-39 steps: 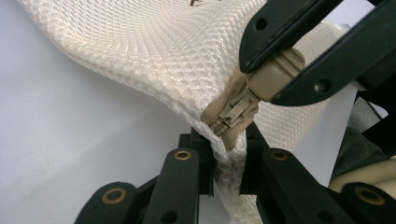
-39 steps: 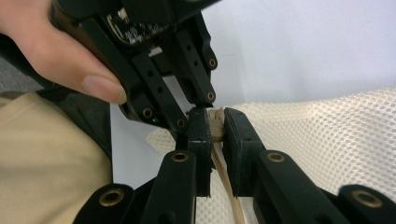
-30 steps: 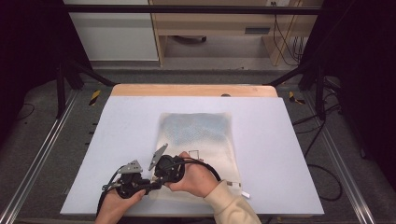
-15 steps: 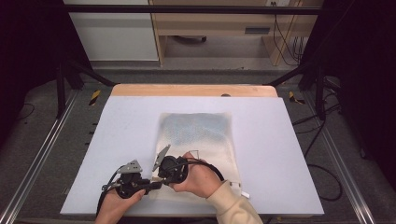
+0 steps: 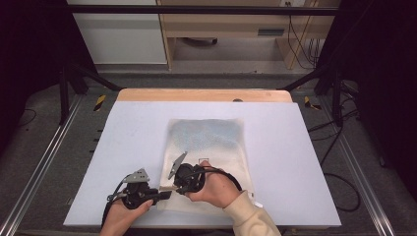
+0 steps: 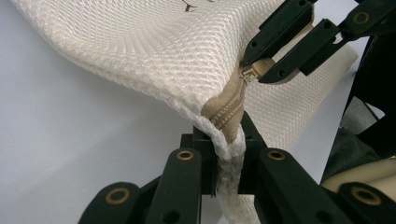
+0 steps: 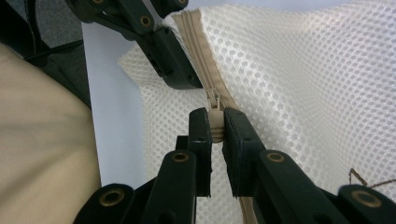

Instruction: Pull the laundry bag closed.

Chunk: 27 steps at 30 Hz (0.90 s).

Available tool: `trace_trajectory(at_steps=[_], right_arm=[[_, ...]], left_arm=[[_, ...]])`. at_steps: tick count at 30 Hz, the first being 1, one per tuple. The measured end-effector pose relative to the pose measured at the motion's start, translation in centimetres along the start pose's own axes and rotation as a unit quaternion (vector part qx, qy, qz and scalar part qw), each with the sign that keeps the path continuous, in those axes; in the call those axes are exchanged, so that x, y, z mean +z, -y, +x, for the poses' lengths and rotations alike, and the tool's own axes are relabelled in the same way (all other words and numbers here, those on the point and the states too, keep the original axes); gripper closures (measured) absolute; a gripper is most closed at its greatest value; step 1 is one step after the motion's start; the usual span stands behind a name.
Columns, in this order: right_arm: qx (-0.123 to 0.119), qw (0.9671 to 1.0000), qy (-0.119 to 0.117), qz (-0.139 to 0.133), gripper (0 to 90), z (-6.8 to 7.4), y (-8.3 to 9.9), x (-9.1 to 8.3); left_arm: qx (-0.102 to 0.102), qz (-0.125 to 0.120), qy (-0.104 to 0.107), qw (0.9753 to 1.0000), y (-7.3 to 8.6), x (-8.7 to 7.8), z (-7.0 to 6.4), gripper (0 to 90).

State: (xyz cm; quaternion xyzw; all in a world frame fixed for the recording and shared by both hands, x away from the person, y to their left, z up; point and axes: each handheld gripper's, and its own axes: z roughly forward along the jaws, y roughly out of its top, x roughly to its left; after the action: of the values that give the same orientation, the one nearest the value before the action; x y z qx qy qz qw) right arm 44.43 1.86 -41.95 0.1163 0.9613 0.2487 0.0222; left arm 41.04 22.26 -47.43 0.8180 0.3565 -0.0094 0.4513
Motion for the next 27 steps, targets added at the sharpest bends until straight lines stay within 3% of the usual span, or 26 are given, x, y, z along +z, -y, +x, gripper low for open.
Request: trace_trajectory(at_steps=[27], right_arm=[[0.037,0.9992,0.013,-0.009,81.9,-1.2,3.3,-1.9]], left_arm=[[0.001,-0.005,0.003,1.0000,0.0,-0.1,0.0,82.2]])
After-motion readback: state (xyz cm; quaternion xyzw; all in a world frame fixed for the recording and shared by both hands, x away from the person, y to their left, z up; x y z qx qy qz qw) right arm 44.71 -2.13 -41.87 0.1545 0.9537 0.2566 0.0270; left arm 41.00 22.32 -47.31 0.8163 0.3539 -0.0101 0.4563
